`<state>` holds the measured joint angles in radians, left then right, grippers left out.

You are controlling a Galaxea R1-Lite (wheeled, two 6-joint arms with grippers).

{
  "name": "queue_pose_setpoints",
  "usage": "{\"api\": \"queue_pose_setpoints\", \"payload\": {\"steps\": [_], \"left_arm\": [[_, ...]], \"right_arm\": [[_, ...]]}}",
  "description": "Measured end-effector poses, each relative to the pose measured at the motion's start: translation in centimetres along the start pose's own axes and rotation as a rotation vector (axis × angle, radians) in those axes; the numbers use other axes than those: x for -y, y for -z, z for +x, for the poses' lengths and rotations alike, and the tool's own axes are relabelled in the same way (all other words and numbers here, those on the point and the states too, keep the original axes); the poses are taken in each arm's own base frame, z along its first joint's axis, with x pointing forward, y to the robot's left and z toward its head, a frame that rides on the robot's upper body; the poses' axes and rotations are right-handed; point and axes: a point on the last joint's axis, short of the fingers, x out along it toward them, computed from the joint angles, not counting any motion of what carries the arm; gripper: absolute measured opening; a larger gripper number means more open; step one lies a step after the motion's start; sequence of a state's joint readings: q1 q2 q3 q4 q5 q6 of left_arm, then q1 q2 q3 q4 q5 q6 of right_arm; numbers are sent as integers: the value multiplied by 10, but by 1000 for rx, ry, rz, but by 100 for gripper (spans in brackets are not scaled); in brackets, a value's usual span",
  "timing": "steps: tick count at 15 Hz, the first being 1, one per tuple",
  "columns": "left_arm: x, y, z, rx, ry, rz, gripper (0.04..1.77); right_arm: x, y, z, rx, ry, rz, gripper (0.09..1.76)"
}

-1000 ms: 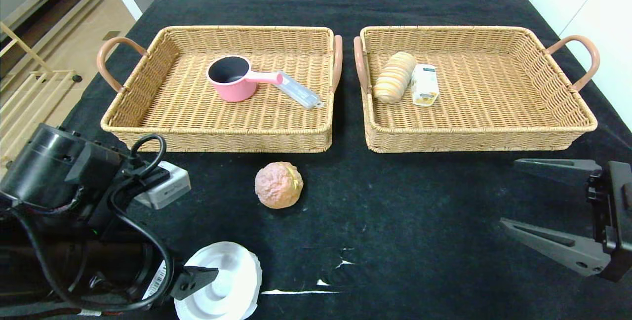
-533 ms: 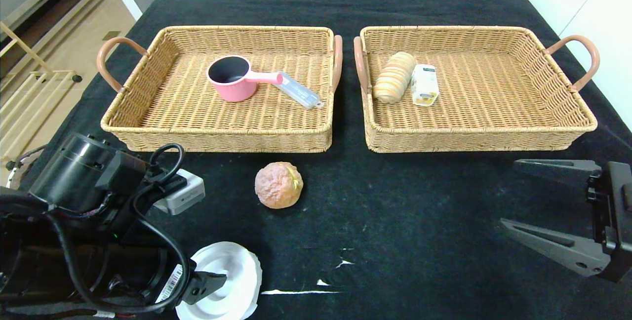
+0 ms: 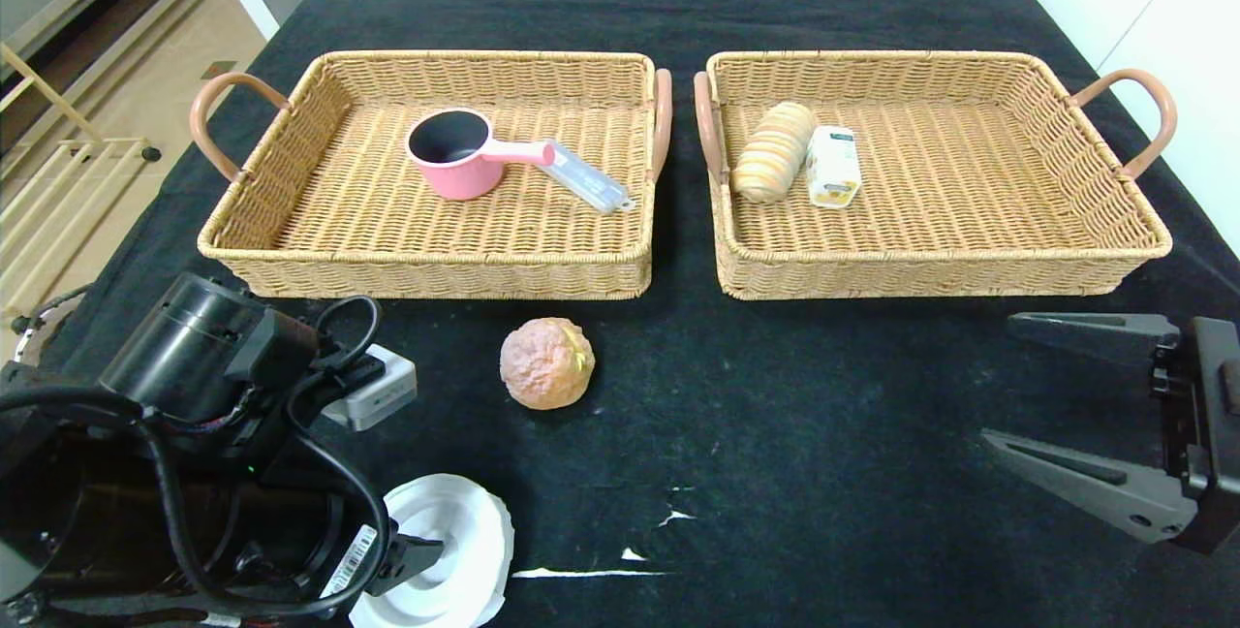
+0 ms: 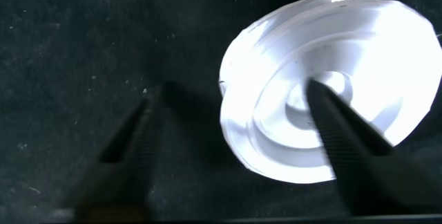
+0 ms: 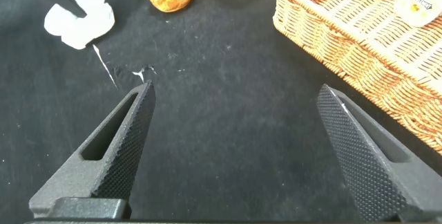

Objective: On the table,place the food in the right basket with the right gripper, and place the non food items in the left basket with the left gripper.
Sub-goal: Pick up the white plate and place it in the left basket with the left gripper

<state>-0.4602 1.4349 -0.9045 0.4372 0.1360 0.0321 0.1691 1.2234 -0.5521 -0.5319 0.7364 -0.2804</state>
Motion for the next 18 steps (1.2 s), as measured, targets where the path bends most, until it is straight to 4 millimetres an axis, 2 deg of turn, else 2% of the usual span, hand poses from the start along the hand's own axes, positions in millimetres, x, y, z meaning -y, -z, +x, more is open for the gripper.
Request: {"api": "queue_pose_setpoints", "payload": {"steps": [2, 5, 6, 18], "left_arm": [[0, -1, 1, -2, 0, -2, 106], [0, -1, 2, -5, 1, 0, 73], [1, -1, 2, -7, 4, 2, 47], [1, -1, 4, -11, 8, -1, 46]], "right_arm": [[0, 0, 0, 0, 0, 0, 171], [1, 0, 1, -2, 0, 2, 171], [1, 0, 1, -2, -1, 2, 171], [1, 1, 1, -4, -2, 3, 171]]}}
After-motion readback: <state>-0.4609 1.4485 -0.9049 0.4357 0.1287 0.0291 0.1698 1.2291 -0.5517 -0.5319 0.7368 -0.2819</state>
